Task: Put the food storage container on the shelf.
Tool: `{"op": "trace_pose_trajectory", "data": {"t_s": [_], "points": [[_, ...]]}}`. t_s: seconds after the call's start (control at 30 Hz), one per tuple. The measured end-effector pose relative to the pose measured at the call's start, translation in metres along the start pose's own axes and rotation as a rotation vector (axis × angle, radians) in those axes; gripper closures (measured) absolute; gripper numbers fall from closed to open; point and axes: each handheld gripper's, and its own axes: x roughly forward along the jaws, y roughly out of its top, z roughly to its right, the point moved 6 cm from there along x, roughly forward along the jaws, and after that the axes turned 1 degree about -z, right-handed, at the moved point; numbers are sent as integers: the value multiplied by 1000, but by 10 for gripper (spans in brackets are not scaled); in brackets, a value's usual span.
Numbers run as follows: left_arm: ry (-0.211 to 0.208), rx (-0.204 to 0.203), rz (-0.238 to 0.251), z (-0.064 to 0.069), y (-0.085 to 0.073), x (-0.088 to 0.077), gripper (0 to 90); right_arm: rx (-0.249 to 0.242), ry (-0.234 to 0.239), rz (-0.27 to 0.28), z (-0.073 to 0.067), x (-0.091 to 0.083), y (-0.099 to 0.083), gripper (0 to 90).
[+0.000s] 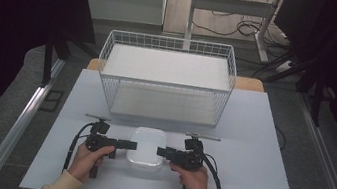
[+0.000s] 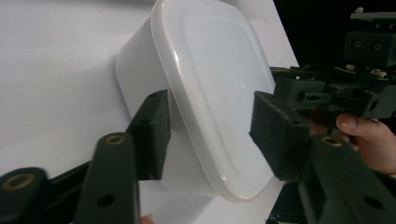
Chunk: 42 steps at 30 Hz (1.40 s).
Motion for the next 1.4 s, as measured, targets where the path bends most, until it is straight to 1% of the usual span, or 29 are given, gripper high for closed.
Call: {"op": "trace_pose_trajectory", "data": {"t_s": [0.03,0.07,0.1,0.13,0.17,0.2,0.23,0.27,0.3,0.33,0.47,0.57,0.67,0.73,0.83,0.9,1.17,1.3,1.33,1.37,1.4], "points": [[3,-6,4,1,0,-1,507,6,8,-1,1,-2,0,622],[4,-5,10,1,0,-2,514,14,18,-5,1,-3,0,635],[4,-5,10,1,0,-2,527,14,18,-5,1,-3,0,635],[20,6,20,4,-1,-3,547,24,34,-12,1,-5,0,661],[24,9,26,5,-2,-5,563,24,40,-13,1,-6,0,671],[29,23,27,6,-2,-6,585,25,47,-15,1,-7,-1,679],[29,23,27,6,-2,-6,613,26,50,-17,0,-8,-1,686],[33,42,32,9,-3,-9,639,20,52,-17,0,-10,-1,695],[33,42,32,9,-3,-9,657,20,52,-17,0,-10,-1,695],[34,64,43,11,-4,-12,693,18,52,-13,0,-11,0,708],[15,85,63,16,-4,-17,741,7,54,-8,0,-14,0,734],[19,89,70,16,-4,-18,756,-2,56,-4,-1,-16,1,746],[39,98,81,15,-4,-19,778,-20,71,-1,-3,-18,1,787],[30,99,84,16,-4,-20,784,-45,65,3,-5,-20,2,789],[27,104,85,17,-5,-20,787,-55,57,6,-6,-21,3,789],[18,105,91,20,-5,-20,790,-63,56,10,-5,-22,3,789],[12,139,119,29,-4,-28,793,-94,65,27,-12,-29,6,789],[20,171,132,37,-3,-33,794,-130,70,44,-17,-35,9,789],[20,171,132,37,-3,-33,794,-139,68,49,-19,-36,10,789],[25,182,134,40,-3,-34,794,-139,68,49,-19,-36,10,789],[28,190,140,42,-3,-34,794,-159,66,55,-21,-39,11,789]]}}
